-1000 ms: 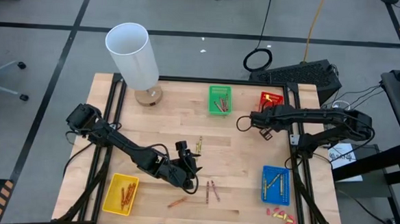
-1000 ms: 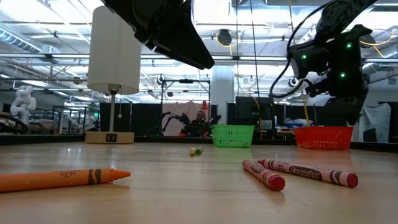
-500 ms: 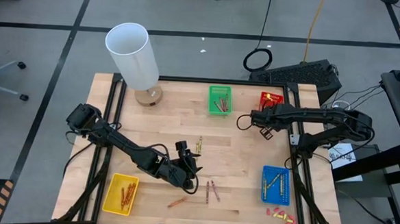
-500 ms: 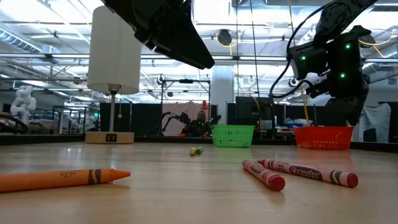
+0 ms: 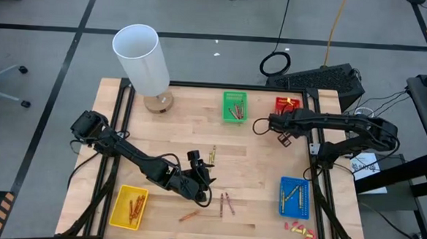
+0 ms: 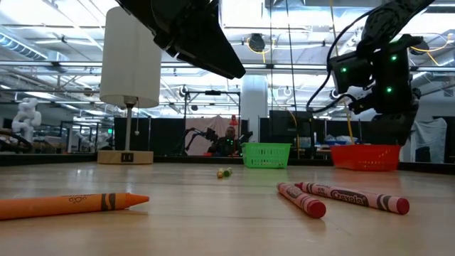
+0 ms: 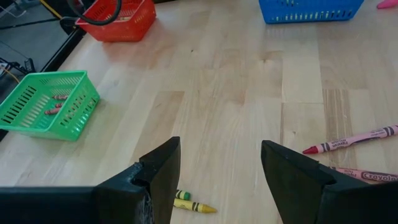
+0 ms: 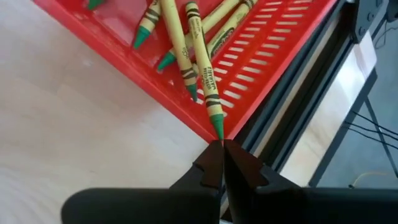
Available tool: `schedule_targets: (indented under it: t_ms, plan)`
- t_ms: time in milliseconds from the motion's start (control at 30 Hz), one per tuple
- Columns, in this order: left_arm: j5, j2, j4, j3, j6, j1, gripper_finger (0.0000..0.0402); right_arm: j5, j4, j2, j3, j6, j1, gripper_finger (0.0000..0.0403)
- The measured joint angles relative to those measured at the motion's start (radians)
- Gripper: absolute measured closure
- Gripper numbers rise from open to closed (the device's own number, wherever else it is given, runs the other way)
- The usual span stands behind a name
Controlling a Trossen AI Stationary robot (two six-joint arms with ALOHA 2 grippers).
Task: Sort crayons
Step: Put the green crayon into the red bin, then put the red crayon into the green bin
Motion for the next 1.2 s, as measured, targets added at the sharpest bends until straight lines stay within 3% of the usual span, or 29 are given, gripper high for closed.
schedule_targets:
  t_ms: [500,900,1200]
  plan:
    - [0.000,0.000,0.001,0.000,0.001,0.000,0.0179,0.053,0.017,0.000,0.000,0.008,-0.012,0.0403]
    - [0.000,0.000,0.001,0.000,0.001,0.000,0.0179,0.021,0.111,0.000,0.000,-0.050,-0.047,0.0403]
    - [0.000,0.000,-0.004,0.000,0.010,0.000,0.0179,0.016,0.079,-0.044,0.019,0.035,0.066,0.0403]
